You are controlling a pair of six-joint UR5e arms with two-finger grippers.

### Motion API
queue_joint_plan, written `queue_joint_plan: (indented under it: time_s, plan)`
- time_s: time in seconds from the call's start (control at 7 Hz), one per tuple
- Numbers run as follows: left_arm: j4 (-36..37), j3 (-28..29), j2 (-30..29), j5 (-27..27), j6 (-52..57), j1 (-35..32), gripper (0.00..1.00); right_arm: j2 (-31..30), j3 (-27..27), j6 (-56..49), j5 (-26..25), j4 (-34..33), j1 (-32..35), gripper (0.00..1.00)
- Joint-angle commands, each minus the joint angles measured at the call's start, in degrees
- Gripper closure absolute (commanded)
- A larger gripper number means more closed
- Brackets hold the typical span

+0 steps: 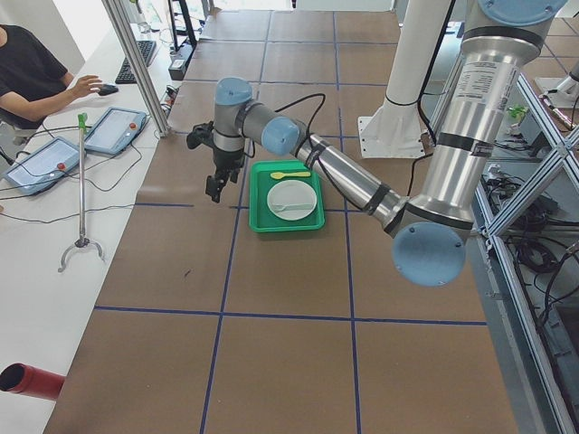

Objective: Place spoon

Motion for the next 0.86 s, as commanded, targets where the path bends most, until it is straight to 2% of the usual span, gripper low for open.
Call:
queue_joint_plan:
  time_s: [0.0,0.29,0.71]
  plan:
    - [-8.3,8.9,8.1,-6.3,12.3,-9.1,0.0,0.0,0.0,0.0,0.0,0.1,0.0,0.0]
    - [-9.4,11.3,13.2,-7.3,12.4,-14.7,0.0,0.0,0.0,0.0,0.0,0.0,0.0,0.0]
    - [-7.4,12.6,15.0,-8.8,7.9,-14.8,0.0,0.0,0.0,-0.1,0.0,0.0,0.0,0.0]
